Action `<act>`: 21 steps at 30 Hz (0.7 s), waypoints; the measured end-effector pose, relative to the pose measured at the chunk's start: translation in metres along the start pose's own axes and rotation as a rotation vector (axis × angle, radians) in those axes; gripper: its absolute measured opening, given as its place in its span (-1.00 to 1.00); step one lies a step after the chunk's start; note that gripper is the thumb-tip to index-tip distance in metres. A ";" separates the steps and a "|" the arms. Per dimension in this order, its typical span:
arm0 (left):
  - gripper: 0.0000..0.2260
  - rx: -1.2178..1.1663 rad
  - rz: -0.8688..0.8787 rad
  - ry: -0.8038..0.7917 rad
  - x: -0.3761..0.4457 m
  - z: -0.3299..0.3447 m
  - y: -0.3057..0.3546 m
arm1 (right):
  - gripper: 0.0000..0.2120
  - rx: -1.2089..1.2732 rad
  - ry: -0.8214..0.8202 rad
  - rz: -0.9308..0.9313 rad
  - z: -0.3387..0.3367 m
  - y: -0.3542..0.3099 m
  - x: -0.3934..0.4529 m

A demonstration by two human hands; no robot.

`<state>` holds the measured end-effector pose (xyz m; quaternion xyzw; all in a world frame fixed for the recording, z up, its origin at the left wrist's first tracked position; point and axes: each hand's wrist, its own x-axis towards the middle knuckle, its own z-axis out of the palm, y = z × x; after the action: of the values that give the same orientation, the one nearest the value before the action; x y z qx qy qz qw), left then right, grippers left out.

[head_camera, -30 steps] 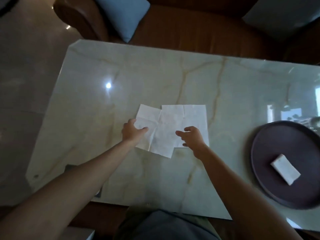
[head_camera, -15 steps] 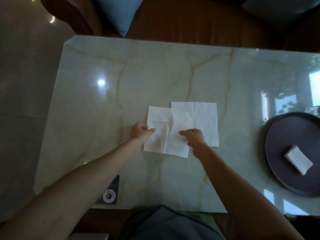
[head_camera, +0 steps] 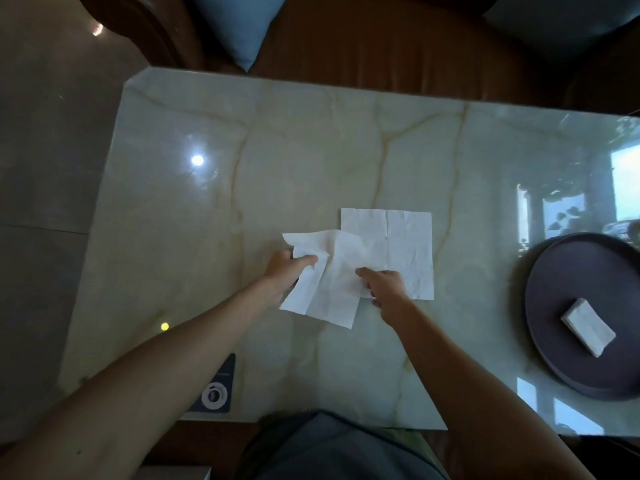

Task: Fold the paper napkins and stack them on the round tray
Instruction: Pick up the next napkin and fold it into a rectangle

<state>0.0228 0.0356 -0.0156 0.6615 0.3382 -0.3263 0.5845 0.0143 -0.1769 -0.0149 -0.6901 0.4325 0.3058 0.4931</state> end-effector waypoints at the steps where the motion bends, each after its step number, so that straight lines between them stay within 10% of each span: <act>1: -0.75 -0.040 0.001 -0.018 -0.002 0.000 0.003 | -0.78 0.001 -0.007 0.009 -0.002 0.001 -0.002; 8: -0.81 -0.405 -0.086 -0.137 -0.032 0.005 0.034 | -0.47 0.124 0.020 0.102 -0.014 0.025 -0.038; 13: -0.83 -0.611 0.011 -0.172 -0.057 0.028 0.057 | -0.19 0.489 -0.456 0.171 -0.019 0.037 -0.064; 21: -0.57 -0.684 0.176 -0.269 -0.082 0.049 0.054 | -0.68 0.727 -0.416 -0.032 -0.048 -0.030 -0.083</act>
<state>0.0197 -0.0229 0.0766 0.4057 0.2898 -0.2270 0.8366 0.0051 -0.1937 0.0836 -0.4012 0.3928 0.2586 0.7860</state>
